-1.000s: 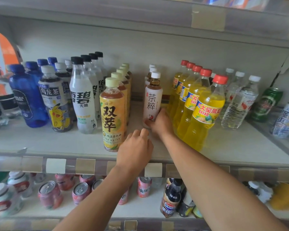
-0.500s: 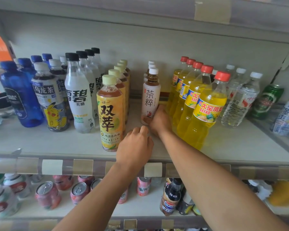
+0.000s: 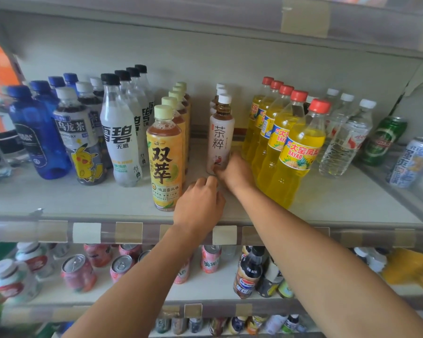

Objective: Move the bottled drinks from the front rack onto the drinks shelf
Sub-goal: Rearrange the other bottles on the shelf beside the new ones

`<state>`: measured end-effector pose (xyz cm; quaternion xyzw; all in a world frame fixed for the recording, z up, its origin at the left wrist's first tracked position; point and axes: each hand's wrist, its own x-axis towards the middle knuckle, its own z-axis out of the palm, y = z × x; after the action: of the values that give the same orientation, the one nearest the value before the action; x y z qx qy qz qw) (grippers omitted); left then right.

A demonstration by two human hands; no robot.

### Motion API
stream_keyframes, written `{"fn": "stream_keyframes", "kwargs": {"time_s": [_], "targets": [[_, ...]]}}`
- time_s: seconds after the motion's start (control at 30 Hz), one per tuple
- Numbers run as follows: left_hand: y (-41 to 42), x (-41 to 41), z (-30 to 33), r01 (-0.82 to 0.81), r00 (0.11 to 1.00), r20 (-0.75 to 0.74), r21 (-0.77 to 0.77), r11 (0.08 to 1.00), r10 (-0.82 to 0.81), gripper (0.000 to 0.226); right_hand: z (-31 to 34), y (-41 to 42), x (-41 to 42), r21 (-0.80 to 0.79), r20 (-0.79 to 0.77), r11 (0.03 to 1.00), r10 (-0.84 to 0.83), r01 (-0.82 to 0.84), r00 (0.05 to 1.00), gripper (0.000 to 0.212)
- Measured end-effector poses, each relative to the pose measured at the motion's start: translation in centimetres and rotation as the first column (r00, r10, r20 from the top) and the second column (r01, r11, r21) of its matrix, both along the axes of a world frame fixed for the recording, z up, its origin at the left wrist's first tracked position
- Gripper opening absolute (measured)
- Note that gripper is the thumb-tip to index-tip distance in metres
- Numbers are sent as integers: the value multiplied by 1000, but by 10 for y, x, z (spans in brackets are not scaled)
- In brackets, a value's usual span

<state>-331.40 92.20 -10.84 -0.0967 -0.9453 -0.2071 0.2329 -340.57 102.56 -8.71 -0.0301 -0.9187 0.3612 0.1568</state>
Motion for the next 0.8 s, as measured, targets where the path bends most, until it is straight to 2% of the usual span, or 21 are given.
{"fn": "stream_keyframes", "kwargs": {"time_s": [0.13,0.27,0.37,0.5,0.8], "targets": [[-2,11,8,67,998,-19,23,997,-67,28,13,6,36,164,-83,986,40,-26,996,39],[-7,28,14,82,995,-55,31,996,-80,31,25,15,79,339,-234,941,92,-7,968,30],[-15,44,13,133,987,-91,28,991,-130,30,26,20,113,368,-321,929,99,28,942,28],[-24,62,3,202,969,-142,-8,979,-201,30,14,25,157,382,-365,919,60,91,929,27],[-16,106,-58,369,924,-93,-36,929,-371,31,-66,47,238,375,-387,910,-17,174,922,20]]}}
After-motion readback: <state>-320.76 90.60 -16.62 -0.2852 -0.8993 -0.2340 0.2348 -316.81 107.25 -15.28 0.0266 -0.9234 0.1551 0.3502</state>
